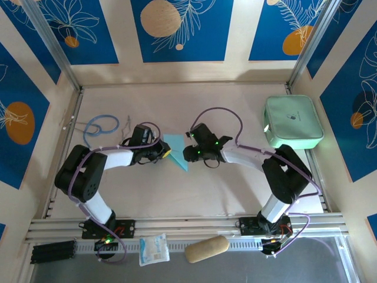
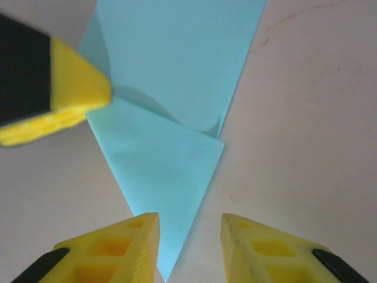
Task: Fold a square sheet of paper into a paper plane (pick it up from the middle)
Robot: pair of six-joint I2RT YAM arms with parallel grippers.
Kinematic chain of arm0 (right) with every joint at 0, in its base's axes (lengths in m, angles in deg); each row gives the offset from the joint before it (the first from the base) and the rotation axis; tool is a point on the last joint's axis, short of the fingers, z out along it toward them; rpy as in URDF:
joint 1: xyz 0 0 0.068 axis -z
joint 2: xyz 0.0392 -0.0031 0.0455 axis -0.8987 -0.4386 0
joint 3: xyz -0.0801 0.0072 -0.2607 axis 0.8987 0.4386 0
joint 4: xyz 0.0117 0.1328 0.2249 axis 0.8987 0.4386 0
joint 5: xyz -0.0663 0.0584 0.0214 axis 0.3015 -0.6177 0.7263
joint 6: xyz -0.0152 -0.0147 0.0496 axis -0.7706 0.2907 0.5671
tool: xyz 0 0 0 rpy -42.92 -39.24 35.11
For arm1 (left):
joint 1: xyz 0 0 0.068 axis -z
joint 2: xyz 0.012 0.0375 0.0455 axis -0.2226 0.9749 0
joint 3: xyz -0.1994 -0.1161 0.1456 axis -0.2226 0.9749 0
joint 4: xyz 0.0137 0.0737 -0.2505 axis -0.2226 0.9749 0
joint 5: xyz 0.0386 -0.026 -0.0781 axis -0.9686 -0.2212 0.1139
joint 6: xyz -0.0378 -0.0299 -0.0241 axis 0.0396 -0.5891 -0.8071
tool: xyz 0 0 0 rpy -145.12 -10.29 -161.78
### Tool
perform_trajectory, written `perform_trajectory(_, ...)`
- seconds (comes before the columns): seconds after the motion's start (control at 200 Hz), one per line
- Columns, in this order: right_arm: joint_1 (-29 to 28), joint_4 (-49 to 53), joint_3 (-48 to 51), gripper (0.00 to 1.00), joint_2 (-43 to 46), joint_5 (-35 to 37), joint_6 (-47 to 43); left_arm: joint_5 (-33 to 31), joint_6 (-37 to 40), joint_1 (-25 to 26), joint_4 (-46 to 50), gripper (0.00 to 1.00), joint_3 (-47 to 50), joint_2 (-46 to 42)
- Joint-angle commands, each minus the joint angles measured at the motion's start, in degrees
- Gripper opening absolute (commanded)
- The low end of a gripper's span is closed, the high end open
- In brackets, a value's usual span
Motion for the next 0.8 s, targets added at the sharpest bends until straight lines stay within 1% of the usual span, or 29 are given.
perform_trajectory(0.0,-4.43,-2.00,1.38,0.36,0.75,10.87,-5.86,-4.46,-3.00,1.59,2.39,0.11,-1.58,-1.73)
perform_trajectory(0.135,-8.78,-2.62,-0.64,0.37,-2.32,15.82,-9.33,-6.62,-4.24,2.60,3.19,0.11,-2.42,-2.05)
perform_trajectory(0.285,-10.79,-2.82,-2.57,0.38,-5.95,18.36,-9.29,-7.41,-5.73,2.97,2.68,0.11,-2.34,-2.11)
perform_trajectory(0.69,-11.12,-5.08,-3.61,0.39,-9.68,19.46,-9.29,-7.58,-6.43,3.02,3.44,0.11,-2.25,-2.58)
perform_trajectory(0.795,-11.12,-4.86,-4.06,0.37,-10.09,20.05,-9.43,-7.48,-6.53,3.00,3.50,0.11,-2.34,-2.46)
